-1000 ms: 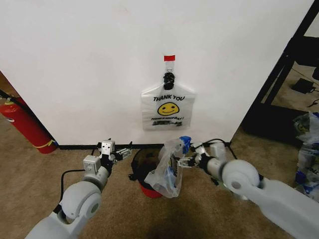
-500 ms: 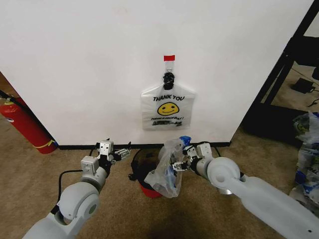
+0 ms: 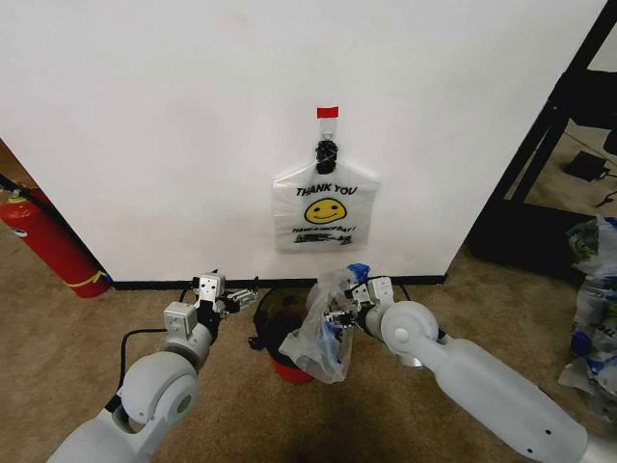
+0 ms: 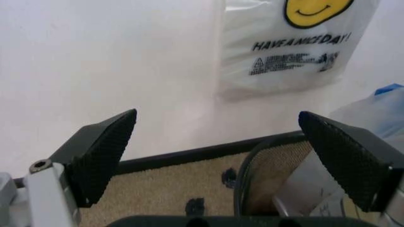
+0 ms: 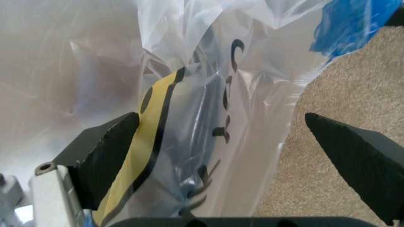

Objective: Pick up the garbage bag from the wall and place it over the trash bin.

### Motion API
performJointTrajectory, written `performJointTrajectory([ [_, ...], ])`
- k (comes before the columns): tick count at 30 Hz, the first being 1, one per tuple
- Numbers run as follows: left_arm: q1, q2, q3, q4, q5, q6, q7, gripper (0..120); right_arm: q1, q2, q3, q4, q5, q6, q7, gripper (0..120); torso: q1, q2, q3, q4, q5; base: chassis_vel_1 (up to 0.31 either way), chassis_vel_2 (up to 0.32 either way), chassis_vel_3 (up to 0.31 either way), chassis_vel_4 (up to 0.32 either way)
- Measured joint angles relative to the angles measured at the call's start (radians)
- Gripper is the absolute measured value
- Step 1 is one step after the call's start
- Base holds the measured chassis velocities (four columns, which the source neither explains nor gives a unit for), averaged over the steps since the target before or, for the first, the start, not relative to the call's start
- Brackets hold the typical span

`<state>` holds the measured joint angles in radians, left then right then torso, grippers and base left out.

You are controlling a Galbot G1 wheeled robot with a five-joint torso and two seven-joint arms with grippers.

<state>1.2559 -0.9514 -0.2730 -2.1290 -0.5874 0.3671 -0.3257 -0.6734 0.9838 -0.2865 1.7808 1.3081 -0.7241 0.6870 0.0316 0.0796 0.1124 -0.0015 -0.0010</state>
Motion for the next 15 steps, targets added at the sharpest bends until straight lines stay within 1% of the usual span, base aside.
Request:
performJointTrajectory([
  [3, 0.001, -0.001, 0.003, 0.001, 0.0, 0.0, 0.0, 100, 0.0, 0.013, 0.0, -0.012, -0.002, 0.0, 0.006, 98, 0.0, 0.0, 0.0, 0.0001, 0.0002, 0.0, 0.0, 0.0, 0.0],
  [6, -0.003, -0.001, 0.006, 0.005, 0.0, -0.003, -0.001, 100, 0.0, 0.032, 0.0, -0.036, -0.007, -0.002, 0.017, 92, 0.0, 0.0, 0.0, 0.0, 0.0001, 0.0, 0.0, 0.0, 0.0],
  [12, -0.002, 0.0, 0.009, 0.012, 0.0, -0.01, -0.001, 100, -0.009, 0.052, 0.006, -0.064, -0.02, -0.006, 0.026, 89, 0.0, 0.0, 0.0, 0.0, 0.0001, 0.0, 0.0, 0.0, 0.0],
  [14, 0.001, -0.003, 0.016, 0.012, 0.002, -0.013, -0.001, 100, -0.013, 0.063, 0.006, -0.074, -0.027, -0.006, 0.028, 85, 0.0, 0.0, 0.0, 0.0, 0.0001, 0.0, 0.0, 0.0, 0.0],
  [15, 0.001, -0.003, 0.016, 0.012, 0.002, -0.013, -0.001, 100, -0.013, 0.063, 0.006, -0.074, -0.027, -0.006, 0.028, 85, 0.0, 0.0, 0.0, 0.0, 0.0001, 0.0, 0.0, 0.0, 0.0],
])
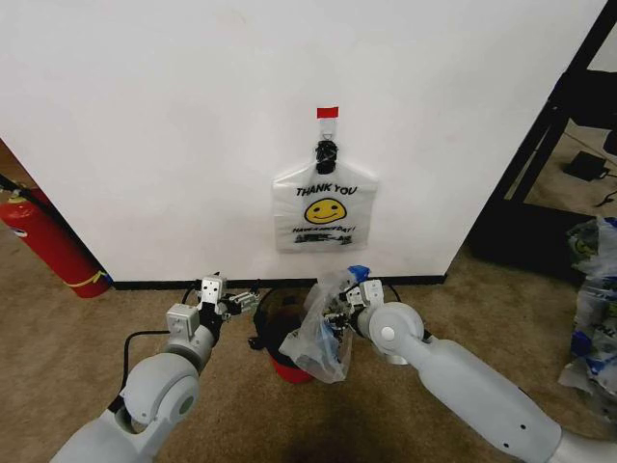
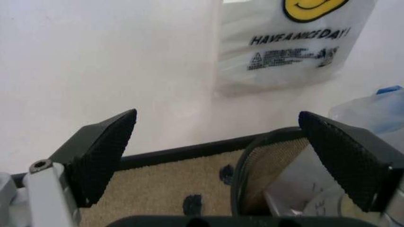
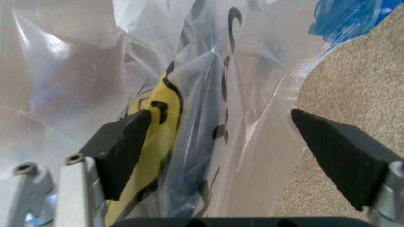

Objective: Pick up the garbage bag from the wall and place it over the trash bin.

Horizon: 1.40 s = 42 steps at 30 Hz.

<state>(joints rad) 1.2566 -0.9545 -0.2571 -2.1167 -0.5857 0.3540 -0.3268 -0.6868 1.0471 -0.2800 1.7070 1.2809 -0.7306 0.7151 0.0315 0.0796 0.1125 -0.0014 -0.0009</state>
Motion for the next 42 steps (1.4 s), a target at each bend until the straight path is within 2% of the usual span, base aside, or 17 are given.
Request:
performJointTrajectory([
  [3, -0.001, -0.002, 0.006, 0.0, 0.002, -0.002, -0.001, 100, 0.0, 0.012, -0.002, -0.009, -0.002, 0.0, 0.006, 79, 0.0, 0.0, 0.0, 0.0, -0.0001, 0.0, 0.0, 0.0, 0.0],
  [6, -0.002, -0.002, 0.008, 0.0, 0.003, -0.003, -0.002, 100, 0.001, 0.024, -0.002, -0.021, -0.004, 0.0, 0.01, 65, 0.0, 0.0, 0.0, 0.0, -0.0001, 0.0, 0.0, 0.0, 0.0],
  [9, 0.001, -0.002, 0.009, -0.003, 0.004, -0.003, -0.002, 100, 0.001, 0.025, 0.0, -0.023, -0.004, 0.0, 0.011, 57, 0.0, 0.0, 0.0, 0.0, 0.0001, 0.0, 0.0, 0.0, 0.0],
  [15, 0.014, -0.003, 0.012, -0.005, 0.013, -0.01, -0.003, 100, -0.003, 0.026, 0.01, -0.023, -0.003, 0.0, 0.018, 31, 0.0, 0.0, 0.0, 0.0, 0.0, 0.0, 0.0, 0.0, 0.0],
  [17, 0.014, -0.003, 0.012, -0.006, 0.013, -0.01, -0.003, 100, -0.003, 0.026, 0.01, -0.023, -0.003, 0.0, 0.02, 29, 0.0, 0.0, 0.0, 0.0, 0.0, 0.0, 0.0, 0.0, 0.0],
  [23, 0.018, 0.0, 0.01, -0.013, 0.015, -0.013, -0.004, 100, -0.005, 0.027, 0.005, -0.018, 0.0, 0.0, 0.033, 3, 0.0, 0.0, 0.0, 0.0, 0.0001, 0.0, 0.0, 0.0, 0.0],
  [25, 0.024, 0.001, 0.007, -0.015, 0.018, -0.016, -0.004, 100, -0.005, 0.028, 0.005, -0.017, 0.0, 0.001, 0.035, 0, 0.0, 0.0, 0.0, 0.0001, 0.0004, 0.0, 0.0, 0.0, 0.0],
  [34, 0.041, 0.007, -0.007, -0.032, 0.023, -0.021, -0.004, 100, -0.005, 0.027, 0.015, 0.01, 0.002, 0.006, 0.065, 0, 0.0, 0.0, 0.0, 0.0001, -0.0001, 0.0, 0.0, 0.0, 0.0],
  [41, 0.007, 0.062, -0.018, -0.111, -0.046, 0.015, -0.025, 100, -0.069, 0.008, 0.101, 0.111, -0.055, 0.048, 0.059, 0, 0.0, 0.0, 0.0, -0.0002, -0.0002, 0.0, 0.0, 0.0, 0.0],
  [42, -0.023, 0.09, -0.013, -0.135, -0.086, 0.032, -0.034, 100, -0.098, 0.005, 0.133, 0.142, -0.089, 0.07, 0.04, 0, 0.0, 0.0, 0.0, 0.0003, 0.0, 0.0, 0.0, 0.0, 0.0],
])
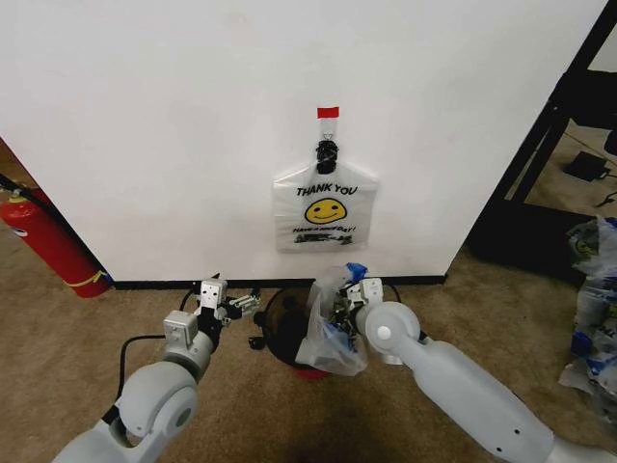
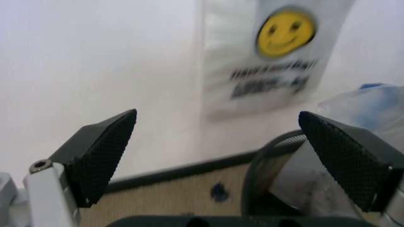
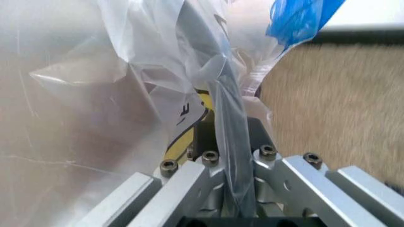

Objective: Pick up the garbage bag from the wall and place it over the trash bin.

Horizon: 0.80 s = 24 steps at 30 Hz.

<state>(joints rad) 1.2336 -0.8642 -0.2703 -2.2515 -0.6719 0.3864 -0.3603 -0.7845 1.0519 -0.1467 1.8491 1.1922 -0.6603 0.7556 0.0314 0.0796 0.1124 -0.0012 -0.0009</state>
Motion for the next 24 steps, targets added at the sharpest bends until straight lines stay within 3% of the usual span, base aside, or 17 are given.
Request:
performJointTrajectory([
  [4, -0.14, 0.1, 0.06, -0.064, -0.154, 0.062, -0.026, 100, -0.093, -0.004, 0.102, 0.081, -0.045, 0.058, -0.027, 0, 0.0, 0.0, 0.0, -0.0003, -0.0001, 0.0, 0.0, 0.0, 0.0],
  [6, -0.256, 0.157, 0.139, -0.083, -0.235, 0.095, -0.04, 100, -0.153, -0.005, 0.159, 0.118, -0.083, 0.077, -0.048, 0, 0.0, 0.0, 0.0, -0.0002, 0.0003, 0.0, 0.0, 0.0, 0.0],
  [8, -0.296, 0.172, 0.172, -0.085, -0.258, 0.104, -0.046, 100, -0.168, -0.004, 0.174, 0.128, -0.089, 0.079, -0.051, 0, 0.0, 0.0, 0.0, -0.0005, 0.0001, 0.0, 0.0, 0.0, 0.0],
  [11, -0.552, 0.22, 0.335, -0.085, -0.416, 0.162, -0.068, 100, -0.243, 0.021, 0.253, 0.165, -0.097, 0.087, -0.051, 0, 0.0, 0.0, 0.0, -0.0005, 0.0003, 0.0, 0.0, 0.0, 0.0],
  [13, -0.695, 0.214, 0.419, -0.077, -0.533, 0.201, -0.086, 100, -0.271, 0.04, 0.287, 0.174, -0.097, 0.09, -0.05, 0, 0.0, 0.0, 0.0, 0.0, 0.0006, 0.0, 0.0, 0.0, 0.0],
  [14, -0.842, 0.188, 0.536, -0.066, -0.63, 0.227, -0.114, 100, -0.29, 0.056, 0.311, 0.175, -0.096, 0.091, -0.047, 0, 0.0, 0.0, 0.0, 0.0002, -0.0004, 0.0, 0.0, 0.0, 0.0],
  [16, -0.873, 0.182, 0.562, -0.063, -0.646, 0.231, -0.119, 100, -0.295, 0.06, 0.316, 0.175, -0.096, 0.092, -0.047, 0, 0.0, 0.0, 0.0, 0.0001, -0.0006, 0.0, 0.0, 0.0, 0.0],
  [18, -1.092, 0.118, 0.748, -0.026, -0.731, 0.247, -0.15, 100, -0.319, 0.076, 0.346, 0.179, -0.093, 0.091, -0.041, 0, 0.0, 0.0, 0.0, -0.0009, 0.0012, 0.0, 0.0, 0.0, 0.0],
  [21, -1.227, 0.049, 0.891, 0.023, -0.762, 0.254, -0.159, 100, -0.34, 0.082, 0.367, 0.19, -0.091, 0.088, -0.039, 0, 0.0, 0.0, 0.0, -0.0007, 0.0007, 0.0, 0.0, 0.0, 0.0],
  [24, -1.269, 0.009, 0.957, 0.06, -0.765, 0.258, -0.164, 100, -0.354, 0.082, 0.375, 0.199, -0.096, 0.085, -0.042, 0, 0.0, 0.0, 0.0, 0.0002, -0.0002, 0.0, 0.0, 0.0, 0.0],
])
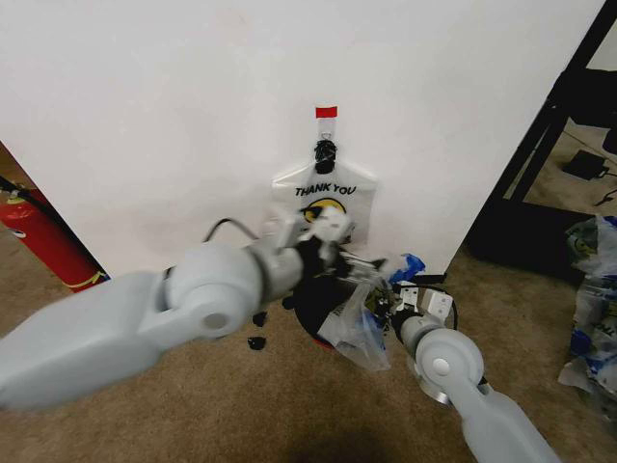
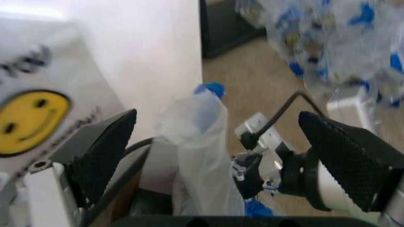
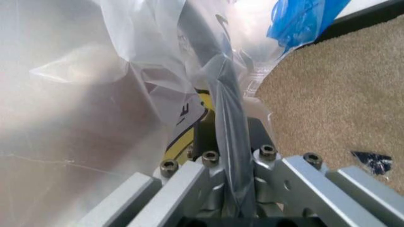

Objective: Pick up the garbage bag from the wall and place it over the trash bin.

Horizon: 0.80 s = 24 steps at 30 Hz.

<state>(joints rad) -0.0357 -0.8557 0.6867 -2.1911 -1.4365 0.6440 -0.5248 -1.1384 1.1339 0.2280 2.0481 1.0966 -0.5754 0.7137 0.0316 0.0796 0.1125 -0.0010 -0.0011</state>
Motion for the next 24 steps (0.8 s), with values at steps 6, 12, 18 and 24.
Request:
performJointTrajectory([
  [6, -0.076, -0.161, 0.109, 0.124, -0.055, 0.021, -0.09, 98, -0.039, -0.012, 0.018, 0.025, -0.024, -0.004, -0.021, 0, 0.0, 0.0, 0.0, -0.0007, 0.0006, 0.0, 0.0, 0.0, 0.0],
  [12, -0.099, -0.246, 0.166, 0.215, -0.064, 0.05, -0.12, 91, -0.048, -0.017, 0.019, 0.038, -0.032, -0.004, -0.024, 0, 0.0, 0.0, 0.0, -0.0004, 0.0002, 0.0, 0.0, 0.0, 0.0],
  [18, -0.094, -0.25, 0.193, 0.25, -0.039, 0.056, -0.126, 79, -0.055, -0.019, 0.026, 0.046, -0.032, 0.004, -0.03, 0, 0.0, 0.0, 0.0, -0.0003, 0.0002, 0.0, 0.0, 0.0, 0.0],
  [24, -0.075, -0.255, 0.196, 0.287, -0.028, 0.052, -0.122, 57, -0.052, -0.022, 0.027, 0.045, -0.032, 0.009, -0.033, 0, 0.0, 0.0, 0.0, -0.0004, 0.0002, 0.0, 0.0, 0.0, 0.0],
])
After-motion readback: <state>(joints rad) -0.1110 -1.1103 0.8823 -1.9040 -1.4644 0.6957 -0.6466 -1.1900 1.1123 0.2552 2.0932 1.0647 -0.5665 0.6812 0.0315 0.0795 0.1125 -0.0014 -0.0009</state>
